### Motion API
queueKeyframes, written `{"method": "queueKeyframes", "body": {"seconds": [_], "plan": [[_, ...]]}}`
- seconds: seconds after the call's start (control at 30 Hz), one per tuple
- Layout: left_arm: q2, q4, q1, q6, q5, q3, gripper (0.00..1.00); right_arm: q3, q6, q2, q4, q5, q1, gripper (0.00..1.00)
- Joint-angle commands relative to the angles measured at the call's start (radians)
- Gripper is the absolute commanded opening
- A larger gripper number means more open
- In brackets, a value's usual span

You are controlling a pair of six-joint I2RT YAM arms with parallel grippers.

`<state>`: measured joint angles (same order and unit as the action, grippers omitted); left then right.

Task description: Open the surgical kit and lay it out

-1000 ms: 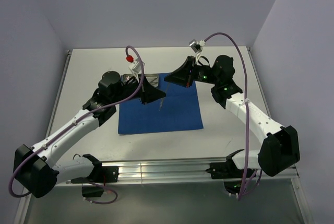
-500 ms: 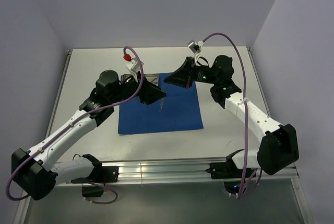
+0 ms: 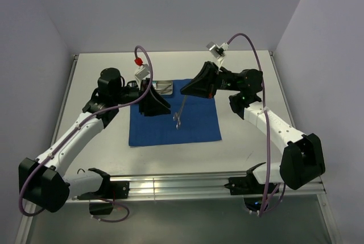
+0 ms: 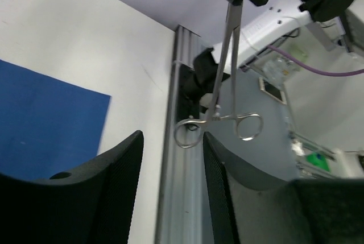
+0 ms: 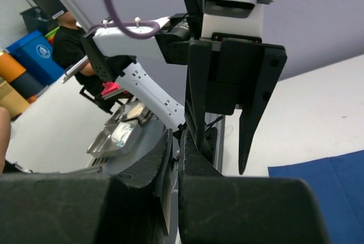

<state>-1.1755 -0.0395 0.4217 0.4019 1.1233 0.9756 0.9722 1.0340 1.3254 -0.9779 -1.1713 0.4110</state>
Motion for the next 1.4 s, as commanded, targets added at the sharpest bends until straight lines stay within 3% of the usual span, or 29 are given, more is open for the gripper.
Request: {"method": "queueKeyframes", "body": {"seconds": [0.0, 0.2, 0.43, 0.53, 1.17, 1.37], "plan": [[0.01, -0.052, 0.008, 0.084, 0.122, 0.061, 0.52, -0.02, 0.028, -0.026, -0.093, -0.037, 0.012, 0.0], [0.049, -0.118, 0.038, 0.201, 0.03, 0.048, 0.61, -0.04, -0.026, -0.034, -0.056, -0.044, 0.014, 0.0], [0.059, 0.099, 0.146, 0.063, -0.206, 0.104, 0.54, -0.015, -0.049, -0.032, -0.004, -0.027, 0.017, 0.0], [0.045, 0.142, 0.155, 0.04, -0.243, 0.123, 0.53, -0.01, -0.045, -0.031, -0.005, -0.03, 0.025, 0.0], [0.022, 0.196, 0.215, -0.017, -0.254, 0.146, 0.5, 0.008, -0.071, -0.022, 0.034, -0.03, 0.038, 0.0], [0.016, 0.224, 0.224, -0.037, -0.27, 0.153, 0.41, 0.01, -0.074, -0.022, 0.042, -0.031, 0.038, 0.0]]}}
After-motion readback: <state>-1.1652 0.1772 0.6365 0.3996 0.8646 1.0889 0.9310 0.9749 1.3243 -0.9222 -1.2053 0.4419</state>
